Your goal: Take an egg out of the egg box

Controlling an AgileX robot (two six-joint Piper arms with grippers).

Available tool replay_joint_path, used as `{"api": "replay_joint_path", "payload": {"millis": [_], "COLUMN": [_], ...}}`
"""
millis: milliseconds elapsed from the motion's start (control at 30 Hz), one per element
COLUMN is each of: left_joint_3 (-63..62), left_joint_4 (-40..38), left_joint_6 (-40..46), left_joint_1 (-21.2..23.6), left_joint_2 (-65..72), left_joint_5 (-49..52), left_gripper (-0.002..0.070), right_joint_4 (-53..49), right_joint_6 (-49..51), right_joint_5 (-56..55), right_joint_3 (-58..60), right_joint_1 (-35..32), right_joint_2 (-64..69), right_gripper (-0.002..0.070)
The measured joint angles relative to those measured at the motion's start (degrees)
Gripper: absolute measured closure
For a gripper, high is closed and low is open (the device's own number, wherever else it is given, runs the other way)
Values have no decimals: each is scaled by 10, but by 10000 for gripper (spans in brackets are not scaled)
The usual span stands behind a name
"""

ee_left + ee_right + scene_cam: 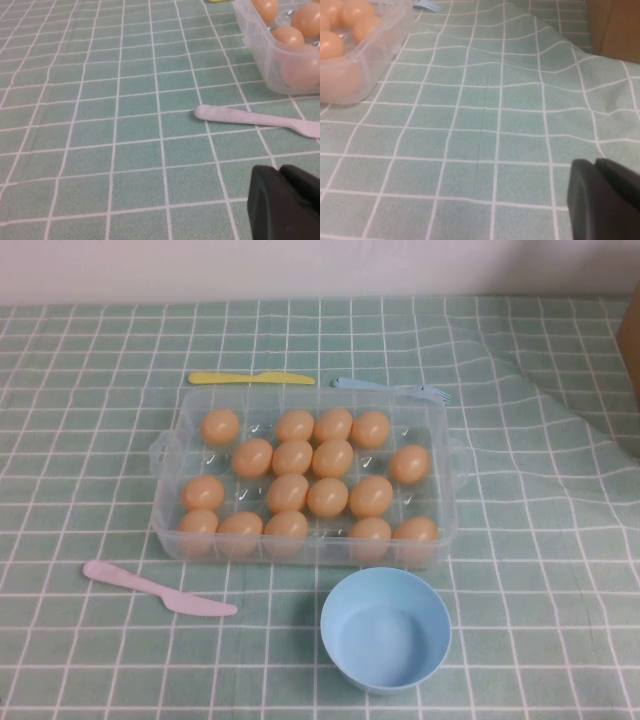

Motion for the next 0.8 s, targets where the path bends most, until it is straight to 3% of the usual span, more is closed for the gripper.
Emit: {"api": "replay_joint_path", "payload": {"millis": [600,800], "left_joint_3": [0,0], "left_joint_4": [0,-51], "left_joint_6": [-1,-69], "left_joint_1": [0,0], "left_joint_2": [0,0], "left_joint_5": [-13,-82], "left_gripper": [679,679], "right_joint_4": [0,0], "right_joint_6": [0,0], "right_joint_5": [0,0], "right_joint_3": [0,0], "right_joint_1": [0,0], "right_joint_2": [0,0], "right_gripper": [694,694]}}
